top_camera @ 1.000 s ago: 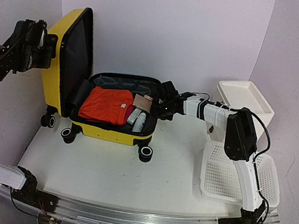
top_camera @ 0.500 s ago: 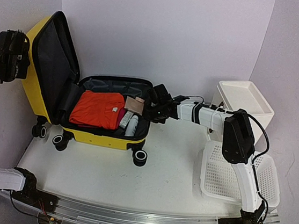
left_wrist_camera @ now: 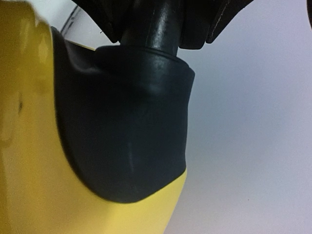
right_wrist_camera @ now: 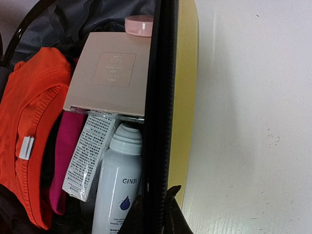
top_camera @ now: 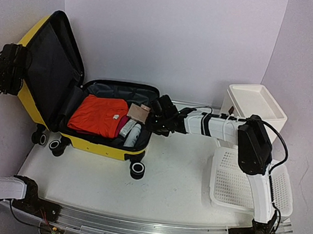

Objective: Open, take out, and arrange the luggage

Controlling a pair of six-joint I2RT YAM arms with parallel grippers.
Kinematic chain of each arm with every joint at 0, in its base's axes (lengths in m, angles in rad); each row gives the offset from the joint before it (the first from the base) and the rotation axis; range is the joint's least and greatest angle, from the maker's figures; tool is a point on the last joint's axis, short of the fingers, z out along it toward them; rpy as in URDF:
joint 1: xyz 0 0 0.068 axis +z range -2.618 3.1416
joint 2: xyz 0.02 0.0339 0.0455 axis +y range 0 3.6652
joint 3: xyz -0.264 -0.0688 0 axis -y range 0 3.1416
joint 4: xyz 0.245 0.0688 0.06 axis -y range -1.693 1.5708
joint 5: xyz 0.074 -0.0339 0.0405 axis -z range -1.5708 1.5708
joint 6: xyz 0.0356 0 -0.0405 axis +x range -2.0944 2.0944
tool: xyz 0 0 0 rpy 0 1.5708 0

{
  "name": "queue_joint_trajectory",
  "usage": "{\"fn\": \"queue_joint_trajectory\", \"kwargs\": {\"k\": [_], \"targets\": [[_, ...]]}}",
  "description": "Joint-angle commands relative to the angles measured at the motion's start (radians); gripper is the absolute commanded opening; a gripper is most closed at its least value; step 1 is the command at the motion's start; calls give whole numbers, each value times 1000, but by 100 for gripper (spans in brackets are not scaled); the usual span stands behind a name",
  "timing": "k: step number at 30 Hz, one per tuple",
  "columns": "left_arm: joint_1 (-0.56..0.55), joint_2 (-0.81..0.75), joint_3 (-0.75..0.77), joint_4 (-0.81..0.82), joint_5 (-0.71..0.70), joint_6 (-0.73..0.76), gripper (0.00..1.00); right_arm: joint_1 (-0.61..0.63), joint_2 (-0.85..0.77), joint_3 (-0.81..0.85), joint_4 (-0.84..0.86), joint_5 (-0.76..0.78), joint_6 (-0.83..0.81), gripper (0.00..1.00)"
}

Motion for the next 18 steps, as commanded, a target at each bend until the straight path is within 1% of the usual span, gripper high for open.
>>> {"fn": "queue_joint_trajectory", "kwargs": {"k": [1, 2, 4, 5, 6, 8, 9, 11, 12, 15, 17, 18], "targets": [[19, 6, 6, 218, -147, -91, 36, 151, -71, -1, 160, -302, -38, 0], [19, 11, 17, 217, -142, -83, 41, 151, -70, -1, 160, -295, -47, 0], [21, 13, 46, 212, -105, -60, 60, 150, -67, 4, 160, -283, -59, 0], [20, 10, 66, 199, -81, -58, 72, 150, -66, 4, 160, -281, -64, 0], [19, 4, 101, 152, -43, -87, 80, 150, -67, 3, 160, -275, -70, 0], [19, -22, 168, 60, 82, -132, 94, 146, -68, 10, 148, -263, -85, 0], [19, -39, 200, 19, 194, -150, 99, 142, -66, 16, 133, -259, -93, 0], [19, -80, 249, -35, 341, -169, 99, 132, -68, 25, 100, -257, -110, 1], [19, -103, 271, -50, 398, -171, 99, 126, -70, 25, 91, -259, -115, 4], [19, -130, 335, -79, 497, -190, 99, 112, -82, 33, 56, -259, -140, 11], [19, -132, 364, -93, 584, -227, 97, 103, -84, 67, 2, -280, -159, 24], [19, -135, 368, -89, 655, -248, 97, 97, -93, 88, -46, -292, -179, 34]]}}
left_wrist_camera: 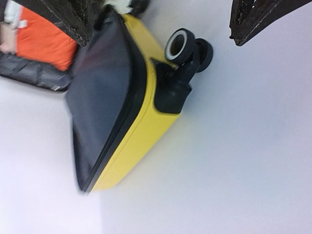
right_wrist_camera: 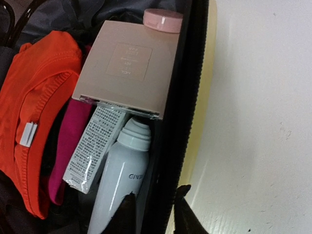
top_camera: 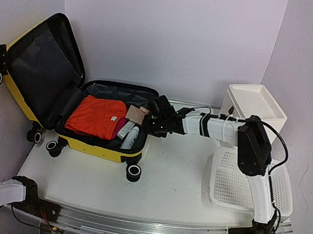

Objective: Open, take out, and arrange the luggage

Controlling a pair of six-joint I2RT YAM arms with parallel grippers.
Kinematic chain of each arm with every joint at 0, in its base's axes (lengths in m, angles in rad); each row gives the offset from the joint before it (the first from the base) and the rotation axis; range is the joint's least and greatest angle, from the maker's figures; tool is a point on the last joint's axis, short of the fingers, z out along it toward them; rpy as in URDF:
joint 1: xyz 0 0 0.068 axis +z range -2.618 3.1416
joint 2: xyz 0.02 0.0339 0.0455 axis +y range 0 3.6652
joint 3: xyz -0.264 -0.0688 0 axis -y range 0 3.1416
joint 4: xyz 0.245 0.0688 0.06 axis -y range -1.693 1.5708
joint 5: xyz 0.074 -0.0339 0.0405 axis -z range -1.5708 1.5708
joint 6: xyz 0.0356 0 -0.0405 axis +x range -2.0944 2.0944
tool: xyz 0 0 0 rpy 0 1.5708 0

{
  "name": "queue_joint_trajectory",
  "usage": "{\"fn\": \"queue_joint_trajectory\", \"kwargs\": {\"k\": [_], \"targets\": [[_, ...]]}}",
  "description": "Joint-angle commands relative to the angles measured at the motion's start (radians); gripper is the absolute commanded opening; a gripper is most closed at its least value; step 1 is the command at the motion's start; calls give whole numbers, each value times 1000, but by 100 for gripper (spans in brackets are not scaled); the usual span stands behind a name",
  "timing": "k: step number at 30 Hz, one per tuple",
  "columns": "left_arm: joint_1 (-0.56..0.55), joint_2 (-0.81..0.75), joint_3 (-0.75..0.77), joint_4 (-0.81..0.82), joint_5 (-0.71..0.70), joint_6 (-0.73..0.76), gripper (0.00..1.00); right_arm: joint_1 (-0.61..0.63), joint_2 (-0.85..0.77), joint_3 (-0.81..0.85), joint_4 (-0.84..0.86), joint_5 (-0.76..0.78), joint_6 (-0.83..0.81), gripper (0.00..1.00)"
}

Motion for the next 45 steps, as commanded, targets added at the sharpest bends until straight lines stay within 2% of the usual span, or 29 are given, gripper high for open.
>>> {"fn": "queue_joint_trajectory", "kwargs": {"k": [1, 3, 6, 9, 11, 13, 16, 19, 21, 24, 27, 35, 45], "targets": [[0, -12, 58, -22, 351, -109, 97, 68, -108, 98, -81, -271, -166, 46], [0, -2, 44, 23, 551, -148, 95, 57, -179, 86, -200, -208, -273, 71], [0, 39, 9, 108, 883, -167, 94, 47, -347, -1, -405, 0, -445, 97], [1, 71, -66, 263, 1160, -202, 94, 37, -540, -144, -561, 172, -521, 98], [-1, 90, -121, 380, 1278, -243, 95, 7, -641, -225, -669, 228, -443, 98], [-6, 105, -196, 511, 1342, -313, 96, -37, -727, -313, -779, 267, -290, 98], [-135, 150, -259, 621, 1319, -351, 96, -49, -791, -436, -807, 265, -111, 98], [-308, 233, -278, 616, 1195, -306, 96, -58, -803, -526, -806, 256, -14, 98], [-343, 290, -296, 598, 1158, -329, 95, -59, -798, -568, -795, 219, 13, 98], [-353, 364, -351, 586, 1143, -385, 93, -59, -785, -616, -781, 169, 40, 89], [-362, 434, -402, 567, 1128, -420, 91, -38, -772, -650, -743, 119, 92, 71], [-376, 497, -455, 555, 1115, -431, 91, 72, -622, -614, -679, 115, 262, 69], [-378, 491, -479, 532, 1102, -420, 91, 77, -659, -659, -644, 204, 338, 60]]}}
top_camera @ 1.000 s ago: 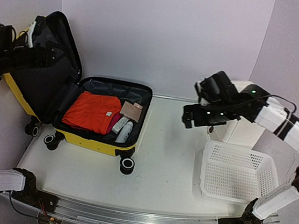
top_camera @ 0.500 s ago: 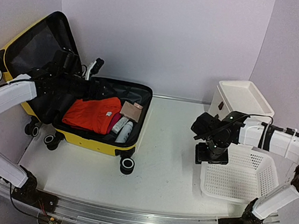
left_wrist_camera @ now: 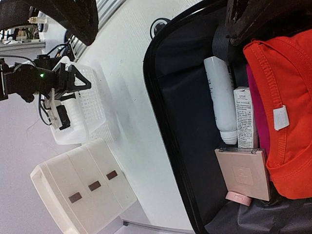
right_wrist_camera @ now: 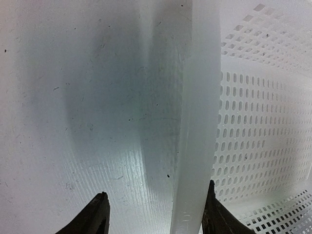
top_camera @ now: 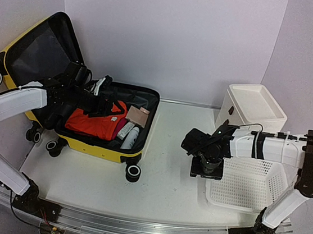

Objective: Open, take out, and arrange the luggage

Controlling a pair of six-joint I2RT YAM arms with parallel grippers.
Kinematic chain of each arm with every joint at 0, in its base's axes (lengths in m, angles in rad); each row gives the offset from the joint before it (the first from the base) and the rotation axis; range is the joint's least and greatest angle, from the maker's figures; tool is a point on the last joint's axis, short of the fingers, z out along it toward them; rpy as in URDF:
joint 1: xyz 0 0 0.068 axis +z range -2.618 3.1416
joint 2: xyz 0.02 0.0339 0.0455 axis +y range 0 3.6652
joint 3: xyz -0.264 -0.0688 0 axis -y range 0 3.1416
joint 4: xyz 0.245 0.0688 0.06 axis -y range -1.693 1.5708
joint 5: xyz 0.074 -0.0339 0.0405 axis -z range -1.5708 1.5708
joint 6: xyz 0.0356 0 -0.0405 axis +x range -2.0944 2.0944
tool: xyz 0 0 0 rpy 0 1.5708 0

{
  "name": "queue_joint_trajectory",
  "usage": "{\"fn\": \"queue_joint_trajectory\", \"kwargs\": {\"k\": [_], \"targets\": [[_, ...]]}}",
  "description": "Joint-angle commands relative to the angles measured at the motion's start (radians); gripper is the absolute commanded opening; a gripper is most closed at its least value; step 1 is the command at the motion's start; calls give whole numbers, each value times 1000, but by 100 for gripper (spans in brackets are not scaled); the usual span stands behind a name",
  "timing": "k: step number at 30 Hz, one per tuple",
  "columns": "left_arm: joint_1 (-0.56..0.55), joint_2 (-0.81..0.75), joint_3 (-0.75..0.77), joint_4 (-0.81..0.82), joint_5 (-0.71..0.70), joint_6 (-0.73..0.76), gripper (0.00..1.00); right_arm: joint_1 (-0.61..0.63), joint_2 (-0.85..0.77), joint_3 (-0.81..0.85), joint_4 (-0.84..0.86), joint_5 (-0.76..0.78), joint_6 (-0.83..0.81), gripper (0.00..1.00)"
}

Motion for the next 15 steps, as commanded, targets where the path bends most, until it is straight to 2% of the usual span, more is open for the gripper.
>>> {"fn": "queue_joint_trajectory", "kwargs": {"k": [1, 6, 12, 15], "targets": [[-4, -28, -7, 3, -9, 7, 91, 2, -55, -14, 38, 49, 58, 58], [-4, -9, -3, 3, -1, 8, 91, 12, -50, -40, 119, -10, 83, 36], [-4, -17, 8, -14, -17, 32, 91, 96, 61, 74, 177, -15, 63, 29], [-5, -28, 10, -30, -41, 49, 91, 147, 133, 166, 196, -28, 11, 19]]}}
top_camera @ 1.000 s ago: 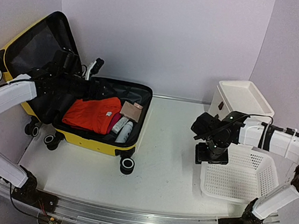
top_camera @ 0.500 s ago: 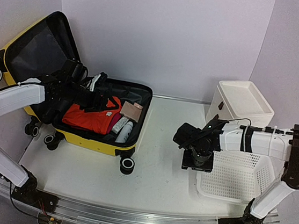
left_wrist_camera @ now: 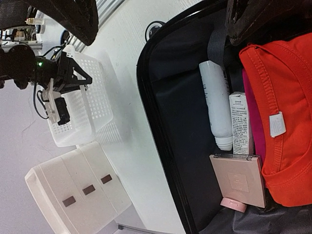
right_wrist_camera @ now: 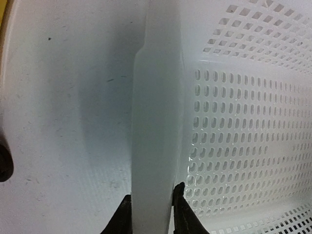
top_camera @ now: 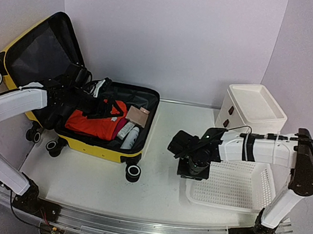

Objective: Open, take out, and arrange the luggage

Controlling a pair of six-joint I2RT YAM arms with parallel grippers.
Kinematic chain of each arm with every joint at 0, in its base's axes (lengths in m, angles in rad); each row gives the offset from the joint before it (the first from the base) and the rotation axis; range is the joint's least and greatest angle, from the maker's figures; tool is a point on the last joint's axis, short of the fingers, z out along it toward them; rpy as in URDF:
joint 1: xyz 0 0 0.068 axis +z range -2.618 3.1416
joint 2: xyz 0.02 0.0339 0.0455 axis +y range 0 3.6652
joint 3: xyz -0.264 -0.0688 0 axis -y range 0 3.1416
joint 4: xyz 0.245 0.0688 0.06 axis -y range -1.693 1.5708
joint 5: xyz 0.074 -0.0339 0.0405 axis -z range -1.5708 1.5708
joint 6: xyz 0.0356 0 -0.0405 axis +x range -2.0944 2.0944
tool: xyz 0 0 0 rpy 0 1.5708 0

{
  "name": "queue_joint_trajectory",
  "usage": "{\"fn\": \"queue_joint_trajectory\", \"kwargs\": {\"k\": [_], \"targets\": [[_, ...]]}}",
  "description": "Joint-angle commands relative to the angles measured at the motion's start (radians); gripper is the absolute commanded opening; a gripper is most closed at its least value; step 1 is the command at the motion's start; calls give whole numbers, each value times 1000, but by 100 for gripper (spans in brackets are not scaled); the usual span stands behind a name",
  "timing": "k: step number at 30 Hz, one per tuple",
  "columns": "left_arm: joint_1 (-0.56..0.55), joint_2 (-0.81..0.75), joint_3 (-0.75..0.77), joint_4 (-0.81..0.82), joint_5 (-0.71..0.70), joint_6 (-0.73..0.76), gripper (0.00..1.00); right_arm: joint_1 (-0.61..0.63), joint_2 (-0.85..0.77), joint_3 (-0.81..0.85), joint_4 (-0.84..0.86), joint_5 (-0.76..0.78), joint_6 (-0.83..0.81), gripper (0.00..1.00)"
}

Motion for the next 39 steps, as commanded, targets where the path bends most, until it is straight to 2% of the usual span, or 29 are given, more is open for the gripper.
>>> {"fn": "queue_joint_trajectory", "kwargs": {"k": [1, 5, 7, 9, 14, 18, 20, 23, 25, 30, 32, 34, 39], "targets": [[-4, -32, 22, -21, -38, 45, 91, 76, 97, 152, 96, -39, -64, 15], [-4, -43, 33, -47, -72, 71, 92, 117, 174, 240, 124, -159, -144, 3], [-5, -48, 41, -61, -94, 83, 92, 151, 196, 267, 134, -214, -189, 0], [-4, -53, 48, -70, -116, 92, 92, 178, 198, 280, 134, -261, -243, 0], [-4, -48, 60, -79, -154, 106, 92, 232, 141, 190, 242, -486, -365, 0], [-4, -27, 74, -85, -152, 104, 92, 256, 149, 177, 251, -531, -406, 0], [-4, -22, 78, -87, -146, 105, 92, 260, 140, 170, 251, -561, -477, 0], [-4, -26, 79, -96, -151, 114, 92, 260, 84, 137, 222, -578, -678, 0], [-4, -31, 75, -98, -161, 121, 92, 259, 34, 94, 203, -613, -863, 0], [-5, -29, 62, -103, -181, 126, 92, 227, -38, 4, 55, -591, -1316, 0], [-4, -22, 57, -103, -186, 126, 92, 158, -35, -15, 37, -558, -1397, 0], [-4, -11, 58, -105, -182, 131, 92, 63, -36, -28, 24, -605, -1485, 0], [-5, 39, 71, -117, -213, 129, 92, 11, -16, -65, 28, -454, -1618, 0]]}}
